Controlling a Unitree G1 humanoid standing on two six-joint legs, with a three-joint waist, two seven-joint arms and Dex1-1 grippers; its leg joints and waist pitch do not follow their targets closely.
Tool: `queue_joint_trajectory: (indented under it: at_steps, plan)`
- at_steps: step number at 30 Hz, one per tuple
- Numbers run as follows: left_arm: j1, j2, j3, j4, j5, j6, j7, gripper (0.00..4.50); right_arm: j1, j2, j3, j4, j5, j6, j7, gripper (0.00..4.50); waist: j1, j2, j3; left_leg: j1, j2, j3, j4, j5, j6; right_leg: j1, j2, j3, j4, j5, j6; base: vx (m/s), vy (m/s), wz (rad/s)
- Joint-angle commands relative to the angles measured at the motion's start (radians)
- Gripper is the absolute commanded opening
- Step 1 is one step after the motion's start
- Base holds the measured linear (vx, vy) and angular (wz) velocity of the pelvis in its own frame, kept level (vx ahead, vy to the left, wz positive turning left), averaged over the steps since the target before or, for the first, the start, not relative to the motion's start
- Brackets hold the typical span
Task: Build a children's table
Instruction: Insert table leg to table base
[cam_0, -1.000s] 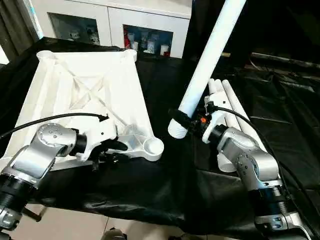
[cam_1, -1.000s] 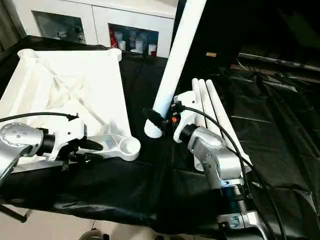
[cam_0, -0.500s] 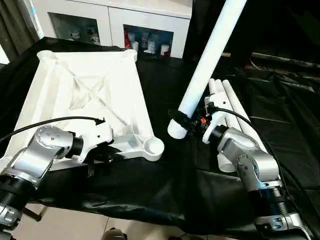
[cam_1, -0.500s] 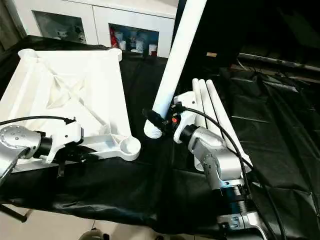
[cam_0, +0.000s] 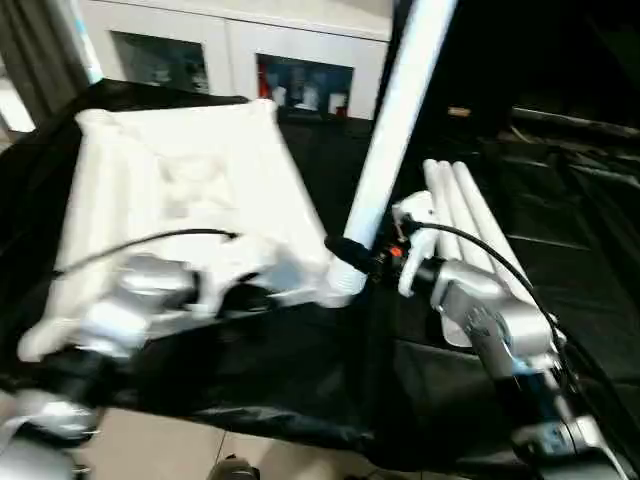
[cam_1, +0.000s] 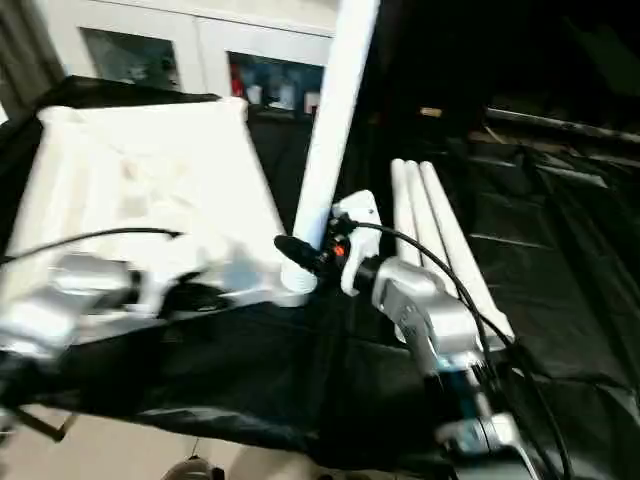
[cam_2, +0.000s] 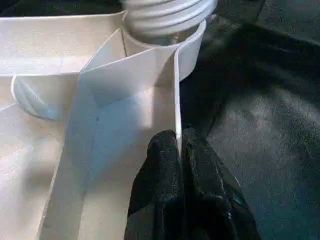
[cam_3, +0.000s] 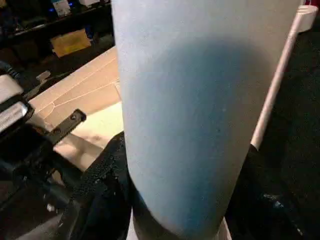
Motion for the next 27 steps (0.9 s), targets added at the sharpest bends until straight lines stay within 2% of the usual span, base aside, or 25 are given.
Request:
queue_joint_trajectory:
  at_steps: [1, 4, 5, 7, 9, 23, 27]
  plan:
    - [-0.001, -0.035, -0.024, 0.021, -0.001, -0.031, 0.005, 0.00, -0.022, -0.014, 0.004, 0.016, -0.026, -0.010, 0.012, 1.89, -0.005, 0.011, -0.069, 0.007, 0.038, -0.009, -0.069, -0.151, -0.016, 0.054, -0.098, 0.064, -0.079, -0.201, -0.140, 0.000, 0.000, 0.00]
    - [-0.003, -0.038, -0.027, 0.026, 0.012, -0.032, 0.012, 0.00, -0.031, -0.020, 0.023, 0.034, -0.045, -0.015, 0.016, 1.89, -0.006, 0.013, -0.070, 0.005, 0.038, -0.010, -0.070, -0.151, -0.015, 0.054, -0.098, 0.062, -0.081, -0.223, -0.130, 0.000, 0.000, 0.00]
    - [-0.002, -0.038, -0.029, 0.028, 0.020, -0.031, 0.015, 0.00, -0.031, -0.024, 0.030, 0.038, -0.052, -0.019, 0.020, 1.89, -0.007, 0.007, -0.069, 0.004, 0.038, -0.009, -0.070, -0.153, -0.013, 0.054, -0.098, 0.062, -0.084, -0.230, -0.127, 0.000, 0.000, 0.00]
    - [-0.001, -0.033, -0.032, 0.036, 0.035, -0.034, 0.015, 0.00, -0.033, -0.031, 0.037, 0.042, -0.059, -0.017, 0.024, 1.89, -0.006, 0.011, -0.068, 0.005, 0.038, -0.010, -0.071, -0.161, -0.011, 0.052, -0.100, 0.062, -0.086, -0.260, -0.116, 0.000, 0.000, 0.00]
    - [0.002, -0.026, -0.037, 0.043, 0.054, -0.033, 0.015, 0.00, -0.035, -0.044, 0.043, 0.039, -0.069, -0.010, 0.030, 1.89, -0.007, 0.007, -0.067, 0.009, 0.040, -0.011, -0.073, -0.178, -0.013, 0.048, -0.097, 0.060, -0.088, -0.281, -0.110, 0.000, 0.000, 0.00]
    - [-0.004, -0.031, -0.033, 0.045, 0.060, -0.032, -0.026, 0.00, -0.063, -0.042, 0.013, 0.117, -0.087, -0.022, 0.015, 1.89, -0.009, 0.010, -0.070, 0.007, 0.040, -0.011, -0.073, -0.183, -0.016, 0.049, -0.100, 0.061, -0.087, -0.271, -0.122, 0.000, 0.000, 0.00]
    - [-0.002, -0.024, -0.033, 0.037, 0.059, -0.031, -0.038, 0.00, -0.079, -0.027, 0.021, 0.150, -0.094, -0.025, 0.015, 1.89, -0.011, 0.011, -0.069, 0.007, 0.040, -0.011, -0.073, -0.187, -0.017, 0.049, -0.099, 0.061, -0.086, -0.258, -0.131, 0.000, 0.000, 0.00]
